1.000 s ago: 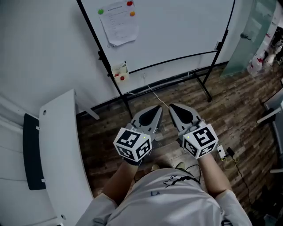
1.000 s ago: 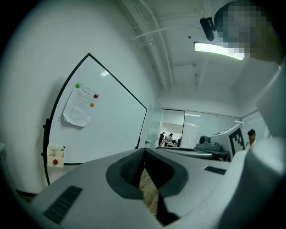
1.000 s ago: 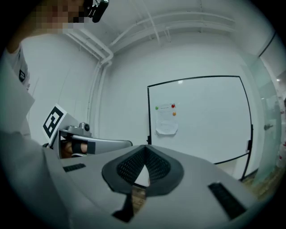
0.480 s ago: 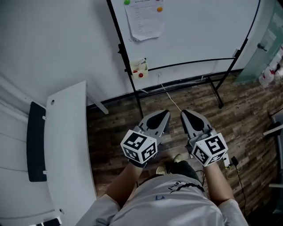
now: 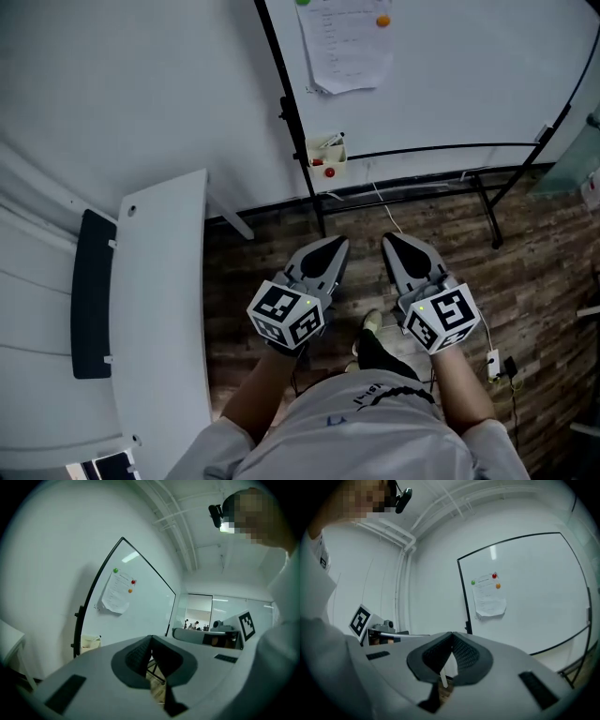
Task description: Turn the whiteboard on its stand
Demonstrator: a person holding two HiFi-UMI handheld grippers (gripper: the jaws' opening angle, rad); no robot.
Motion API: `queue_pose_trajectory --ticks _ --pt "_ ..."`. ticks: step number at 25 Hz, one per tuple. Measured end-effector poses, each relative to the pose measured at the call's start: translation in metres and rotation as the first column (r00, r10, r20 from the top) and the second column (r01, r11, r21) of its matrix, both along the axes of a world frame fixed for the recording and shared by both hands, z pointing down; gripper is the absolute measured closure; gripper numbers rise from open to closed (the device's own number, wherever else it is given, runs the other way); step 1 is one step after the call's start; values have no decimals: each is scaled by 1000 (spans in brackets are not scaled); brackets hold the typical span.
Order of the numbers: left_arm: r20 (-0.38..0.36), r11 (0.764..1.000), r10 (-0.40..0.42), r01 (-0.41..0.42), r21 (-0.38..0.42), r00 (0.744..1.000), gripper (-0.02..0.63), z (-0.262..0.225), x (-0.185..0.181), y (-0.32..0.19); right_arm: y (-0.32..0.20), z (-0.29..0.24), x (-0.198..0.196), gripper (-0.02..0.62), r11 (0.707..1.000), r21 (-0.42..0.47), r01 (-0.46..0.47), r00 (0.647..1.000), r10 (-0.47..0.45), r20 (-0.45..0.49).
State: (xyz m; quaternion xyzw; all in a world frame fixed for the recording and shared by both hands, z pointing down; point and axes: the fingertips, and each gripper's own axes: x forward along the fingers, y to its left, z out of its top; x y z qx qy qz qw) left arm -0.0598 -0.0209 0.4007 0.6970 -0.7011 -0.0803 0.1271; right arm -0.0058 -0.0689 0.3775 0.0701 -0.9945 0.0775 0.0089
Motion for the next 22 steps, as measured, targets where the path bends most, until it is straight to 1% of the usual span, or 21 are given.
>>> queue_pose_trajectory --ticks 3,7,10,14,16,19,22 --pt "16 1000 -20 20 -6 1000 594 -2 -29 -22 -21 -4 -33 583 999 -2 35 999 -35 15" --pt "35 998 -67 67 -19 997 594 -1 -69 -47 -51 -9 -71 583 996 -21 90 995 -89 32" --pt "54 995 -99 100 -26 994 594 -1 -102 -61 -68 -11 -102 583 993 -15 118 992 -118 40" --pt "74 990 -130 133 -40 989 594 4 -145 -65 -67 -2 -141 583 985 -44 170 985 -168 33" --pt "70 989 -140 143 -40 988 595 7 -169 -70 -67 1 -159 583 982 -52 184 983 -183 24" --pt "60 991 -127 129 -39 990 595 13 -204 -85 -78 3 -186 583 984 -54 167 986 -167 16" --pt "72 996 -80 82 -33 994 595 17 -235 -100 -94 2 -214 583 992 -61 110 994 -109 13"
